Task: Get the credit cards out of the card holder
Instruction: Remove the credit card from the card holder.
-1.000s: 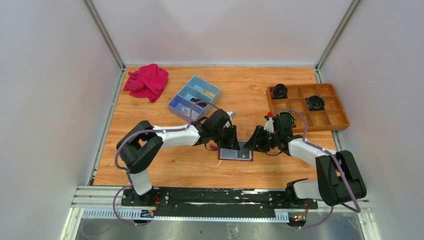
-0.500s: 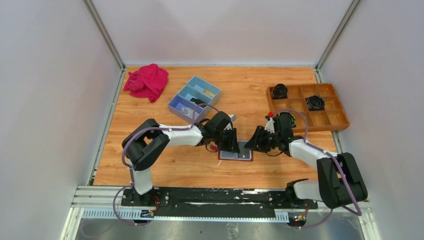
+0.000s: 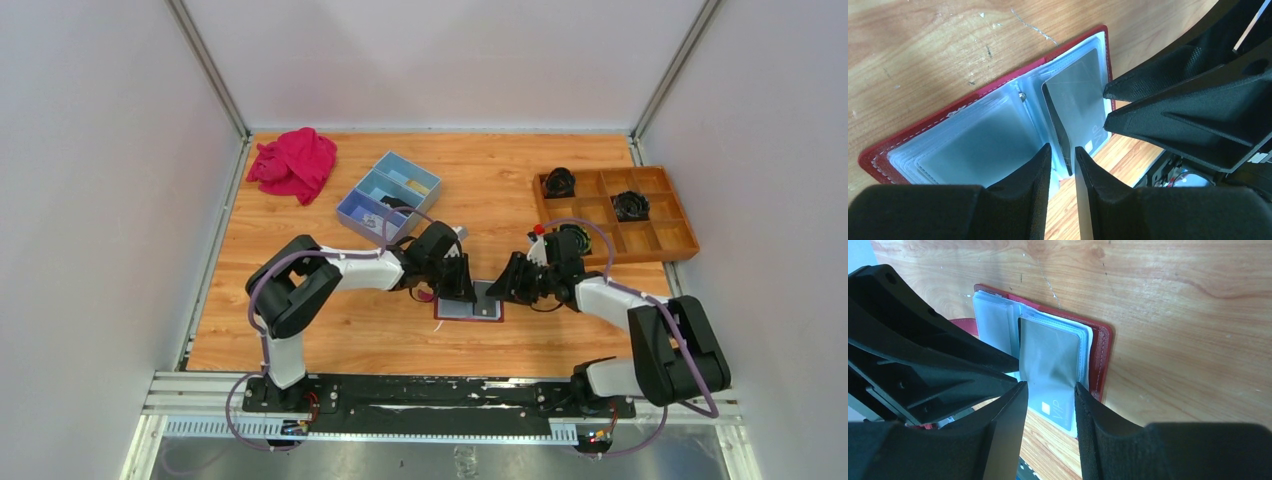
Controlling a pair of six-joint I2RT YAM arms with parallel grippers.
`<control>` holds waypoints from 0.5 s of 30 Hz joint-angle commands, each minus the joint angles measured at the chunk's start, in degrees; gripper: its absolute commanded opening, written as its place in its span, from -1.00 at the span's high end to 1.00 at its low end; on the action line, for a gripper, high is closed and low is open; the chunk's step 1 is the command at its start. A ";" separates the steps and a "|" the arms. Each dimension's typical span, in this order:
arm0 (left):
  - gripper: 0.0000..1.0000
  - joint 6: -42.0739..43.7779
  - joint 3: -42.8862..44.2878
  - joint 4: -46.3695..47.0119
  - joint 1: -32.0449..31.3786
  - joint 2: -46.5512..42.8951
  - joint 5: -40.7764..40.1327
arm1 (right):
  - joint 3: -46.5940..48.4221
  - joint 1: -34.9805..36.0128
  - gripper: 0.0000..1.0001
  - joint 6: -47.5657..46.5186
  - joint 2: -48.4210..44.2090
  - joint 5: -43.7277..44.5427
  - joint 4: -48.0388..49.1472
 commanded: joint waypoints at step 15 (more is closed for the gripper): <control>0.61 -4.64 -4.10 9.10 1.91 1.27 4.28 | -3.80 1.08 0.15 2.72 4.21 -2.78 5.54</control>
